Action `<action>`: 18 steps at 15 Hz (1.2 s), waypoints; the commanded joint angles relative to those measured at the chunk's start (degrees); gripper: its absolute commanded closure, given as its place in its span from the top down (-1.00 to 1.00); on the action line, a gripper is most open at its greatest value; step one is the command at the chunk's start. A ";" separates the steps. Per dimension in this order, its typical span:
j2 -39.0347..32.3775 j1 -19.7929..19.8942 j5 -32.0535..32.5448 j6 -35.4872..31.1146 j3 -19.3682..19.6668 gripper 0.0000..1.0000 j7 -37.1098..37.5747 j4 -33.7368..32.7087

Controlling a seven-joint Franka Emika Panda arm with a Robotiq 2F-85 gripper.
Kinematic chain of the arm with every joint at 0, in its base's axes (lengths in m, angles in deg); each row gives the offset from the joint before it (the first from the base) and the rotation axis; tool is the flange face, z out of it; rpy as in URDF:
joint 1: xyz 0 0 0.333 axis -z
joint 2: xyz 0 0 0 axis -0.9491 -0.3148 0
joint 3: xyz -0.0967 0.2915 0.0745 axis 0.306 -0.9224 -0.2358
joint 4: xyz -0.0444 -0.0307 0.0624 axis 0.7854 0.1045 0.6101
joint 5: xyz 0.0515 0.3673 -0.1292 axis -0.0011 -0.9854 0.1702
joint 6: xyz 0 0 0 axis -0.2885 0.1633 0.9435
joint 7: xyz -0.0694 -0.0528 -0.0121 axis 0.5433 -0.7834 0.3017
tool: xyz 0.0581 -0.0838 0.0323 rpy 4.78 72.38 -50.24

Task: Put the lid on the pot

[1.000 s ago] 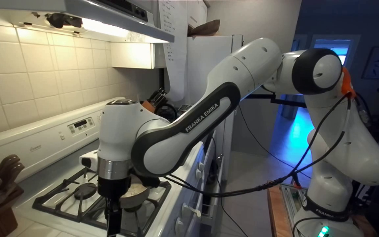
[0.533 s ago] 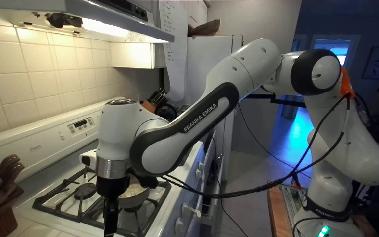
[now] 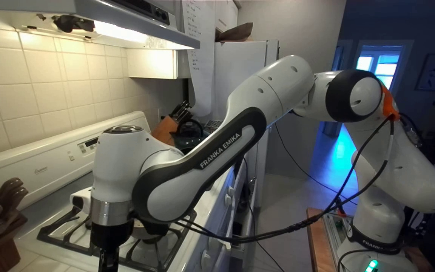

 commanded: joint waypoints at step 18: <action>-13.27 -4.29 2.76 0.23 2.14 0.02 1.34 -17.47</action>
